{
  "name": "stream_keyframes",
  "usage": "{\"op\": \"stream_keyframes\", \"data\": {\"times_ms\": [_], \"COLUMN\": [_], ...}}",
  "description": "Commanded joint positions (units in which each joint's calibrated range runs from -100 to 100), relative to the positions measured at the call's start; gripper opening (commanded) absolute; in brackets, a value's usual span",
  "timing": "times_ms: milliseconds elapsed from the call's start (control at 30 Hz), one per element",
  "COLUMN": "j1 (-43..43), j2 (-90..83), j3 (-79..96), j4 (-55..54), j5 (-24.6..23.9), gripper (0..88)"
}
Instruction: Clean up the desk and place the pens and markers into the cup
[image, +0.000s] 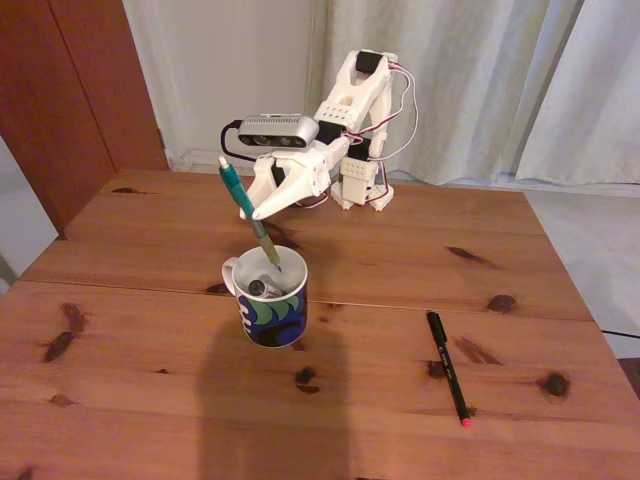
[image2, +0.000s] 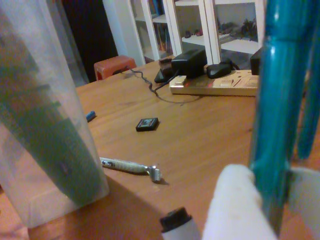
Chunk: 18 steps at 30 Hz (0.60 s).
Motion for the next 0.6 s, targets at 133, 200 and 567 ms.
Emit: {"op": "stream_keyframes", "data": {"times_ms": [133, 200, 567], "j1": [-0.26, -0.34, -6.94], "j2": [-0.36, -0.52, -1.93], "j3": [1.81, 2.71, 0.18], "j4": [-1.11, -1.11, 8.53], "j5": [1.60, 2.02, 4.33], "gripper": [9.5, 9.5, 8.8]}}
